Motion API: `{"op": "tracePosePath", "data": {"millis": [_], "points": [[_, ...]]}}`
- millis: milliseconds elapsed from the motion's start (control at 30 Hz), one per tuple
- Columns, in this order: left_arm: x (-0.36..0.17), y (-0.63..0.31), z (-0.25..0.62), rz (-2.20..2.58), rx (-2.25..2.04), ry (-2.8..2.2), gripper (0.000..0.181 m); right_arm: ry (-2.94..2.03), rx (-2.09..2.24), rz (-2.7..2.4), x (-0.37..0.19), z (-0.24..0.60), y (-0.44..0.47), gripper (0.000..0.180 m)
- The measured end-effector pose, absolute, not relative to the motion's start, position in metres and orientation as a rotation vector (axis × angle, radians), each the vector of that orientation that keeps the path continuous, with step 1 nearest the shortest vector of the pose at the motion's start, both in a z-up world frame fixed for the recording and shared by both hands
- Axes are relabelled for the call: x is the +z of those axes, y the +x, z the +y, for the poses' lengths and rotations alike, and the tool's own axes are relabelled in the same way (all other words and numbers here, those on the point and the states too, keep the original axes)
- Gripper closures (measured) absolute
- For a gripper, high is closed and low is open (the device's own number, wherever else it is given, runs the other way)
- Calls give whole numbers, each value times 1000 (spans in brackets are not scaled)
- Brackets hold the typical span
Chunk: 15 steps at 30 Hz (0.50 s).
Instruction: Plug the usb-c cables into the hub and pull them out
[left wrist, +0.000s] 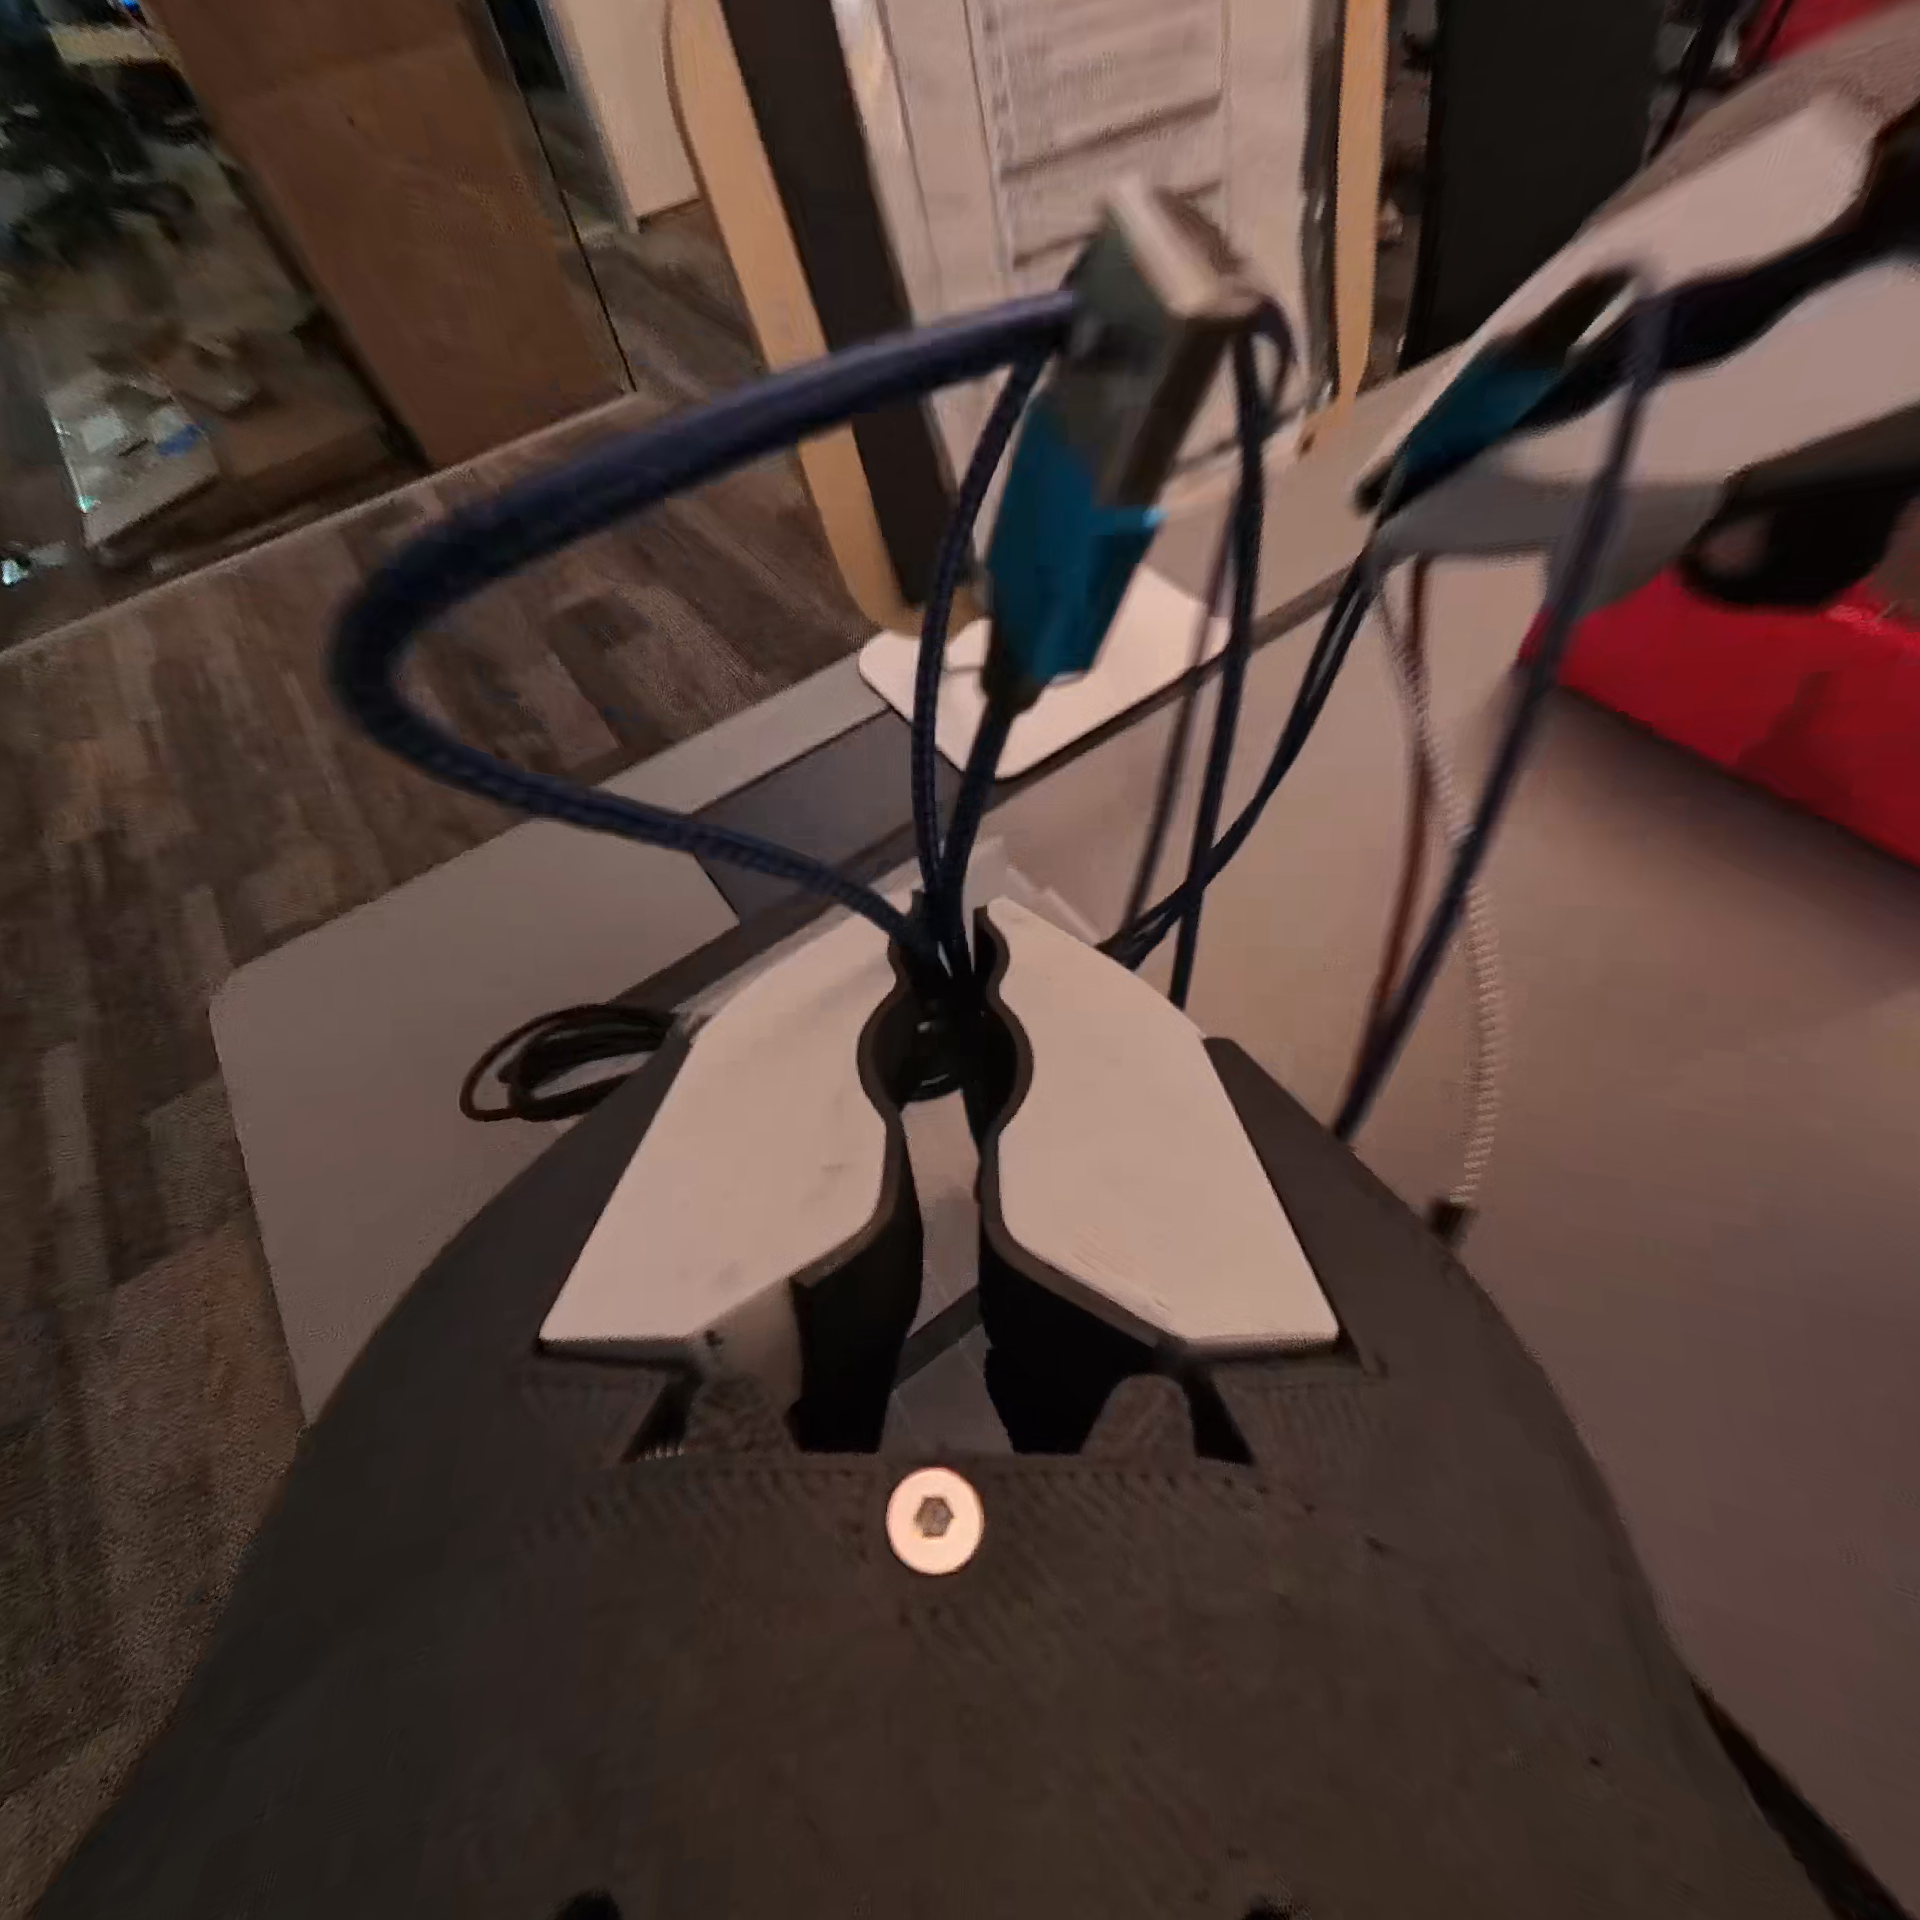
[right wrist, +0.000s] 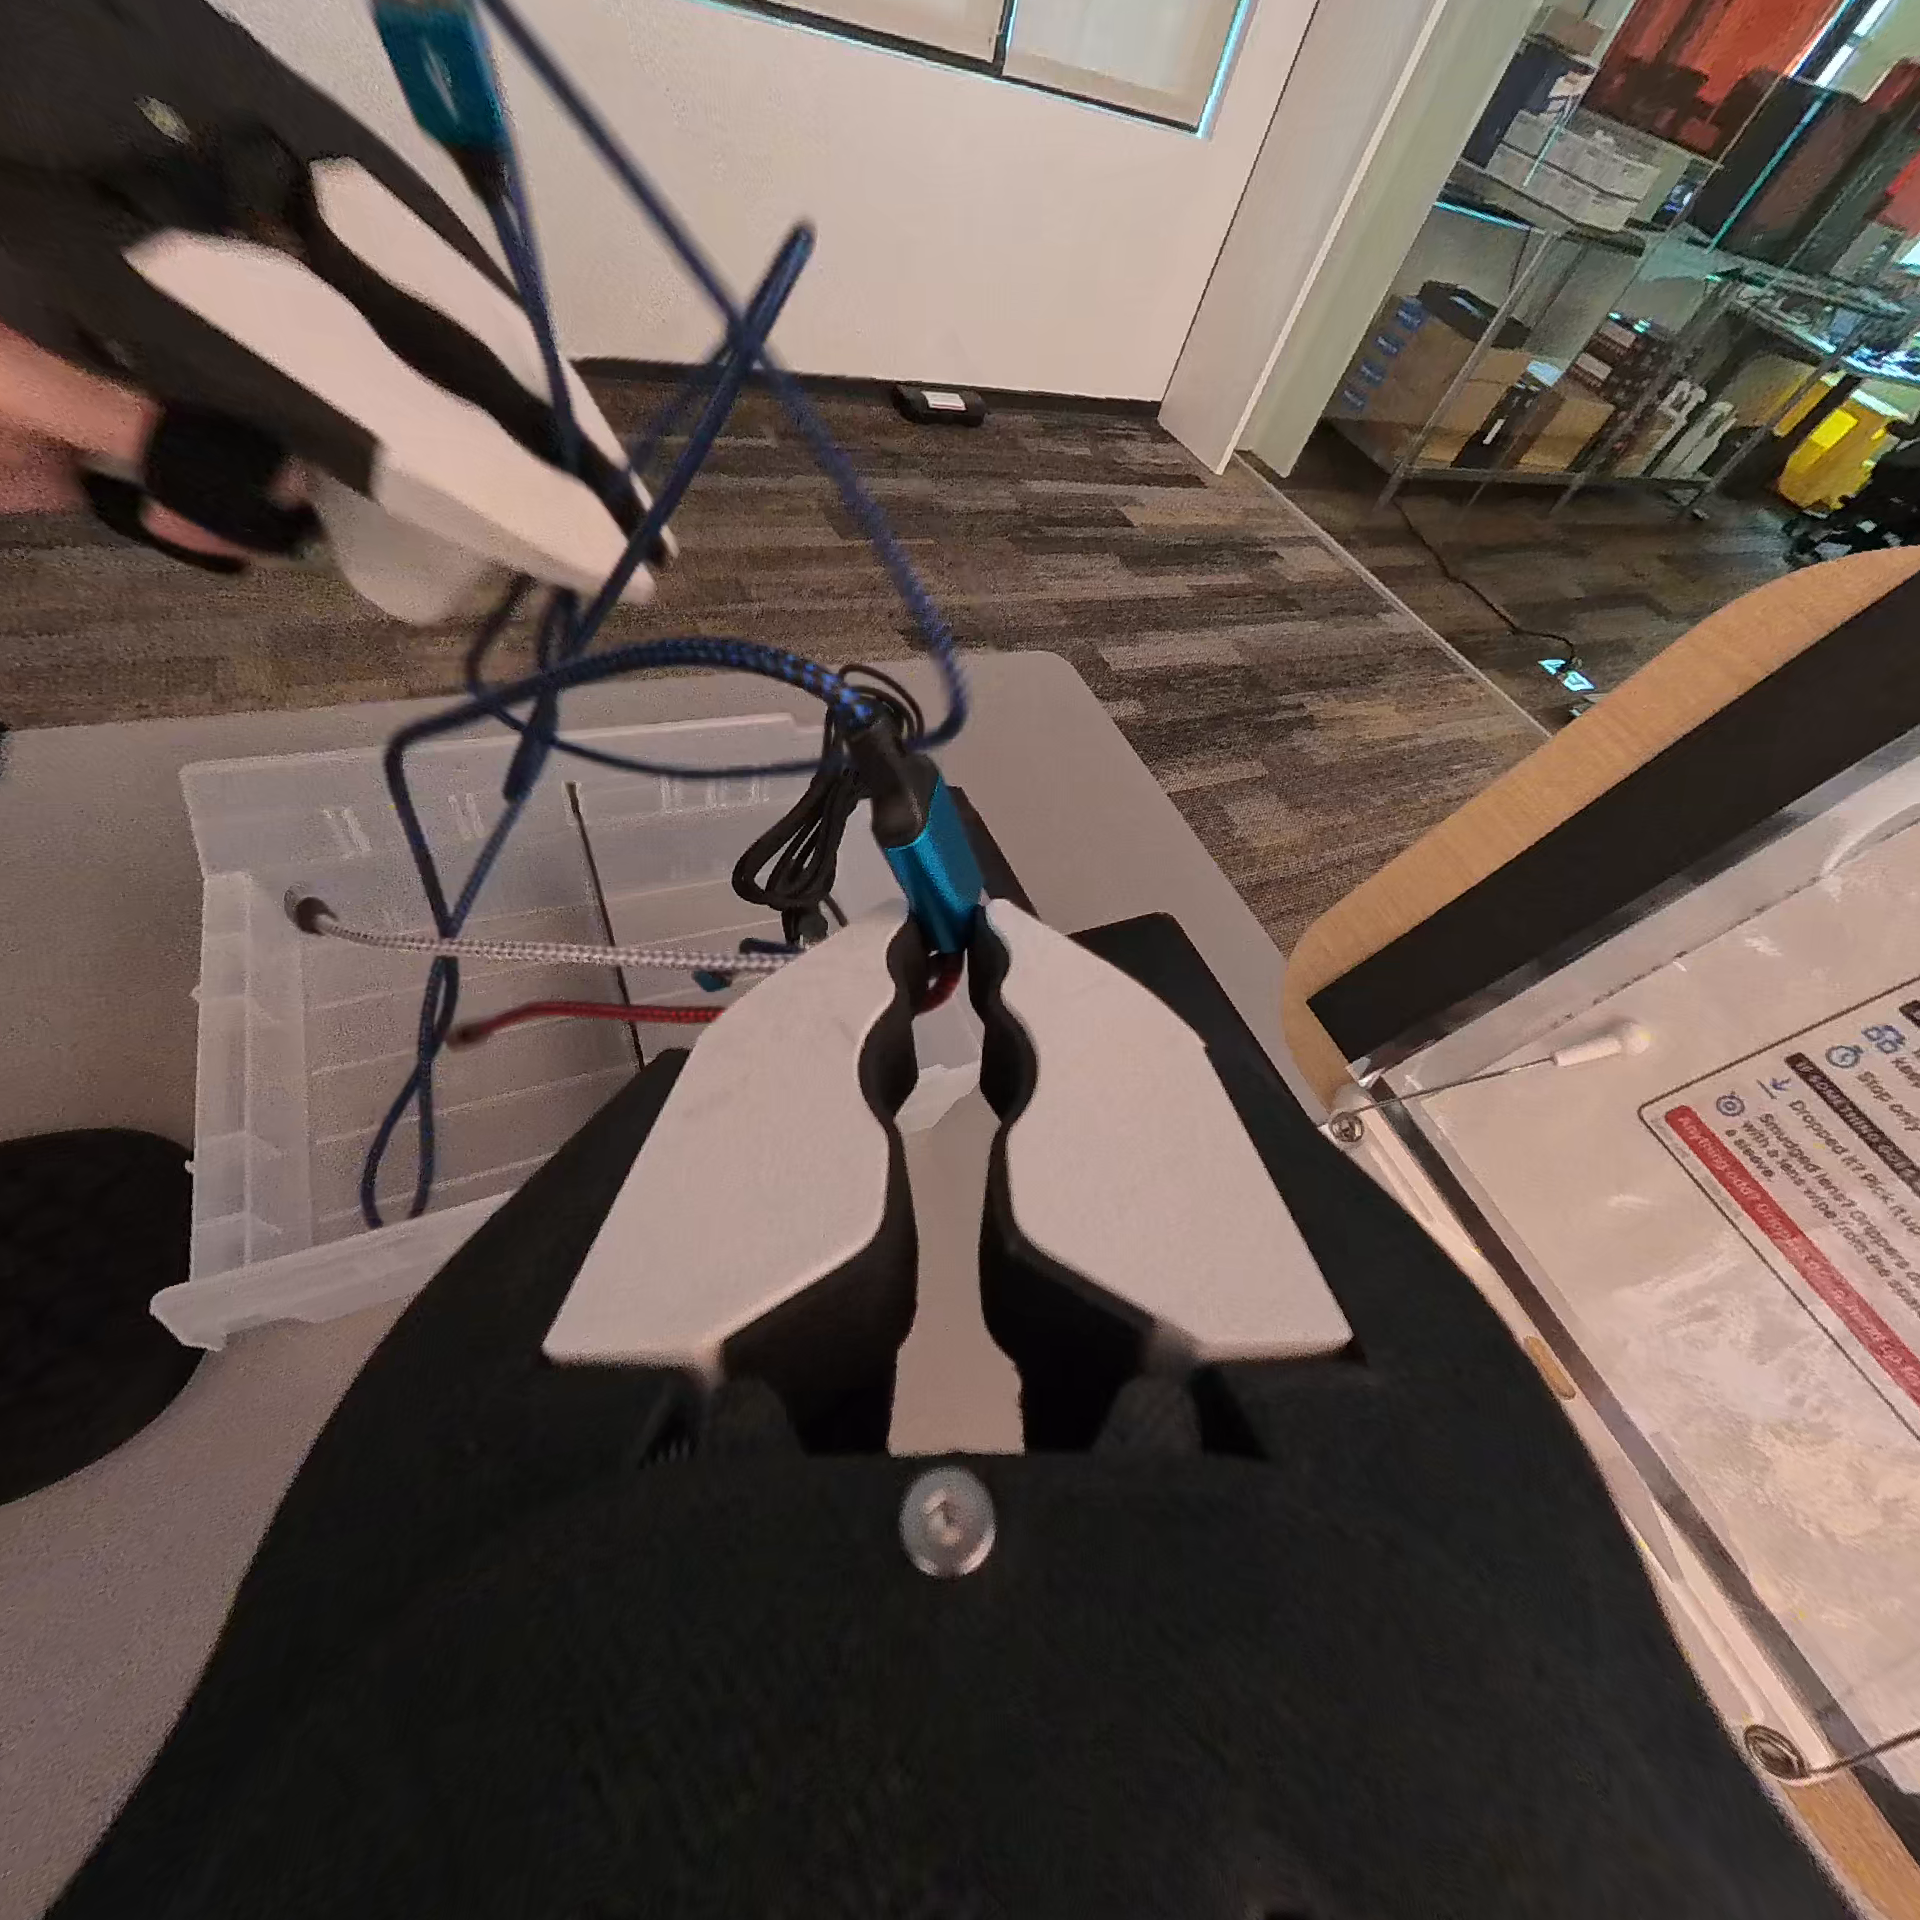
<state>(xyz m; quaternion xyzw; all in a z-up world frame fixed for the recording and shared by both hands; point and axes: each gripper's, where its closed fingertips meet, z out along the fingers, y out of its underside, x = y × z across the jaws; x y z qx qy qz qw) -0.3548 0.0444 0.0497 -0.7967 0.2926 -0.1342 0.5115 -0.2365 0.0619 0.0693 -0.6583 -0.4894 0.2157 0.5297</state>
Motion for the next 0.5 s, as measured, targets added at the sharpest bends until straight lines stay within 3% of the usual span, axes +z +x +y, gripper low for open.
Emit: {"op": "tracePosePath", "data": {"millis": [33,100,167,200,300,433,500], "points": [[35,-355,49,734,-309,-1932,174,-1573,519,-1177,69,62,-237,172],[4,-354,54,824,-273,-1968,167,-1578,517,-1189,68,62,-237,172],[-23,-356,62,908,-169,-2001,138,-1580,510,-1205,69,61,-237,172],[-33,-357,65,954,-110,-2002,133,-1581,507,-1215,69,61,-238,172],[-51,-351,71,1088,18,-1929,128,-1587,488,-1252,69,59,-241,172],[-66,-347,85,1269,257,-1826,106,-1583,468,-1300,68,55,-247,172],[-81,-348,87,1390,331,-1846,109,-1578,450,-1325,68,53,-249,172]]}}
